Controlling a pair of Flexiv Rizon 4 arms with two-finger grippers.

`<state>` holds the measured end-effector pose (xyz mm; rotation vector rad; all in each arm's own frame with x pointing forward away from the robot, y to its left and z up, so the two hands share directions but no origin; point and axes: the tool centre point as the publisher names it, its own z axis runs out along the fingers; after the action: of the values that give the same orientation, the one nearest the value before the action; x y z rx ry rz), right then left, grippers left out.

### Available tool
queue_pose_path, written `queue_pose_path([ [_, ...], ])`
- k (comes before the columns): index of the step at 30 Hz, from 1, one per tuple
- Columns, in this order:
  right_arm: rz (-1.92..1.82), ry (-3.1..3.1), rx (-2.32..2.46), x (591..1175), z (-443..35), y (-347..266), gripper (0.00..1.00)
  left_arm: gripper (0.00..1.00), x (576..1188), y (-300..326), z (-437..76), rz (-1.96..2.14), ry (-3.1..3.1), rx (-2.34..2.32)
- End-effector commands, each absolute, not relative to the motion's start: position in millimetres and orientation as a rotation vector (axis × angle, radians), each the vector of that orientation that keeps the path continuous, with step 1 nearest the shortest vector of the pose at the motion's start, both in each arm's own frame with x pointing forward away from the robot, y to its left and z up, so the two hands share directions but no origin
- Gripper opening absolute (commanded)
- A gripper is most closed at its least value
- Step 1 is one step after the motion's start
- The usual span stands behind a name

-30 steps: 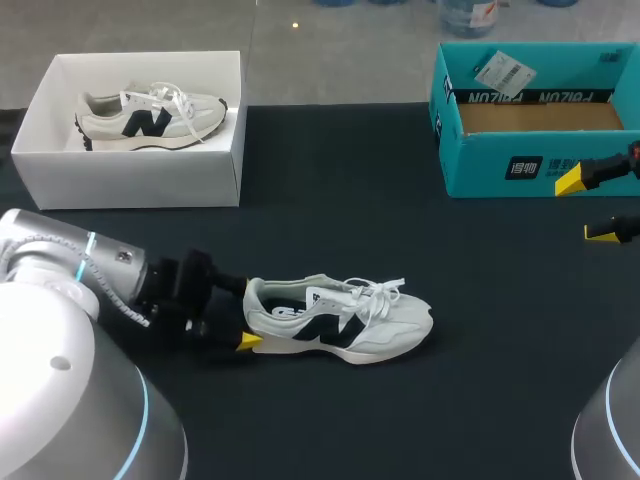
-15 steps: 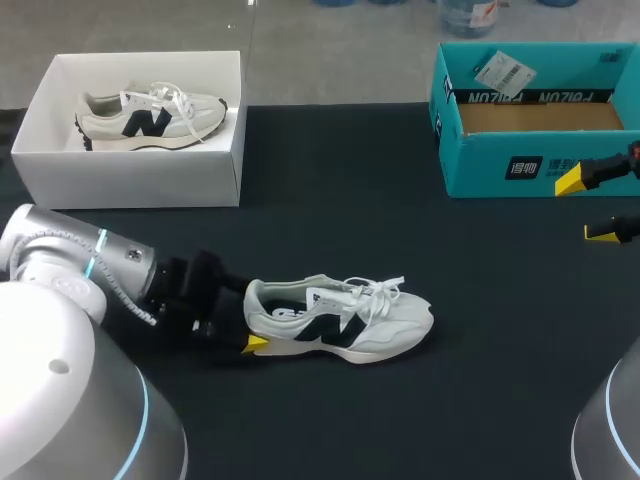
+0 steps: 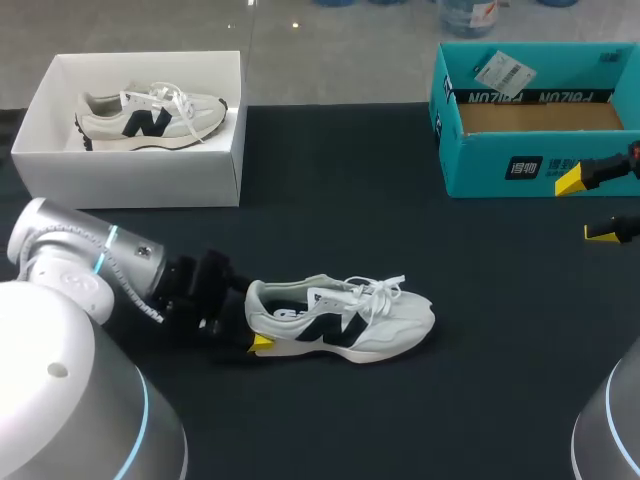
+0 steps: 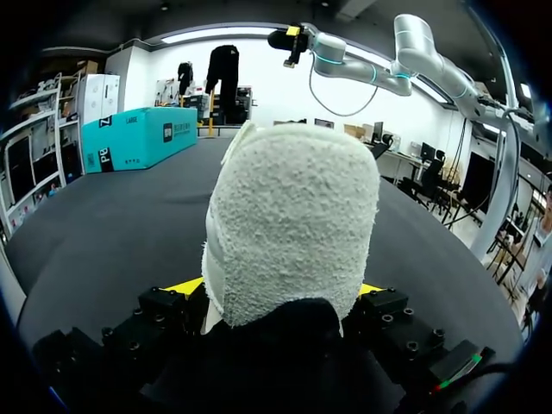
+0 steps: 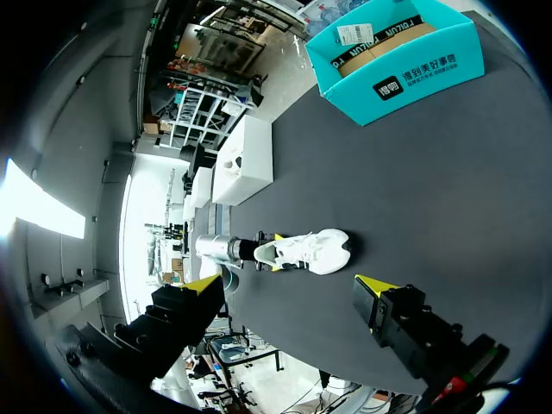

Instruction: Take the shoe out of the shoebox, open the shoe tongue, remove and reinsert the insole, then place the shoe into the shoebox

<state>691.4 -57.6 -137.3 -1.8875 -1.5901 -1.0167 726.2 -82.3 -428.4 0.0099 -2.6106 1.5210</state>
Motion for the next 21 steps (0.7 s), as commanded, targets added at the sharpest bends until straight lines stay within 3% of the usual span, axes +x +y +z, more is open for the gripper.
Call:
queue_pose_path([
  [1,-1.013,-1.590,-1.890,691.9,-138.0,-57.1,1.00,0.00,728.0,-85.9,-433.1,1.505,-2.607,-0.003],
  [21,-1.013,-1.590,-1.890,691.9,-138.0,-57.1,1.00,0.00,725.9,-85.6,-431.0,1.477,-2.595,-0.034],
])
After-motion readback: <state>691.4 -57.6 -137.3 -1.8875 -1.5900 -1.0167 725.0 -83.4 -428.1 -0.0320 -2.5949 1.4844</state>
